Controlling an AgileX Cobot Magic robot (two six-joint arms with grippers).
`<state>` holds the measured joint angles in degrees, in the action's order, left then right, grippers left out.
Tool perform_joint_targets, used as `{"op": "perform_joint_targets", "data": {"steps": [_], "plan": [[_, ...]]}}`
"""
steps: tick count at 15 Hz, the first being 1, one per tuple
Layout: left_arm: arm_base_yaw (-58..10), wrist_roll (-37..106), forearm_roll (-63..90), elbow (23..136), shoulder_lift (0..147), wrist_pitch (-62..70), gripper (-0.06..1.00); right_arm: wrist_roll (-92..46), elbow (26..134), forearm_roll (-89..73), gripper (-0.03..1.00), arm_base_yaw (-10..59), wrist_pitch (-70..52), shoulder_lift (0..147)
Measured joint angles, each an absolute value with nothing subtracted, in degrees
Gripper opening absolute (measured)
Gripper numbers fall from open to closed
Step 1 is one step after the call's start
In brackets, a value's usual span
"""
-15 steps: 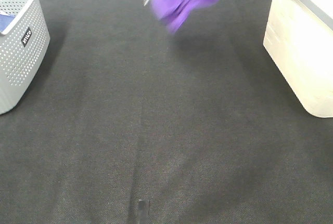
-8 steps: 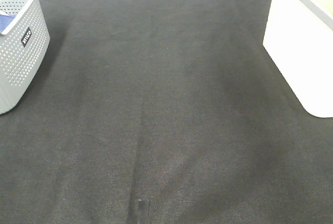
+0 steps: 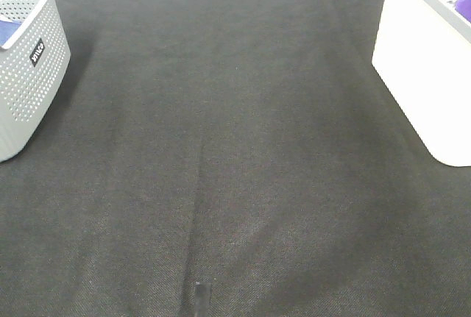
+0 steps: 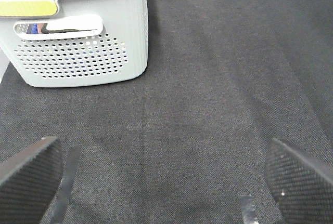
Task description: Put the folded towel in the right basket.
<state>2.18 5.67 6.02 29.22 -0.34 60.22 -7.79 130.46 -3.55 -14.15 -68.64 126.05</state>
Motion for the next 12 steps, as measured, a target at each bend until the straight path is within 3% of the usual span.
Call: {"op": "perform_joint_targets", "data": {"steps": [2, 3, 4, 9, 12], "plan": [[2.2, 5.7, 6.0, 29.2, -0.3, 60.2, 0.99, -8.1, 129.0, -3.4, 0.73, -14.2, -68.7, 126.1], [2.2, 5.7, 6.0, 29.2, -0.3, 60.2, 0.99, -8.7, 128.7, -3.5, 0.86, -14.2, -68.6, 126.1], [2.2, 5.7, 6.0, 29.2, -0.3, 60.2, 0.99, -9.3, 128.7, -4.2, 0.93, -14.2, -68.5, 126.1], [2.2, 5.7, 6.0, 29.2, -0.3, 60.2, 0.99, -9.2, 129.3, -10.9, 0.98, -13.2, -68.8, 125.0], [2.2, 5.7, 6.0, 29.2, -0.3, 60.2, 0.99, -7.7, 130.7, -9.8, 0.98, -4.8, -67.1, 121.9]]}}
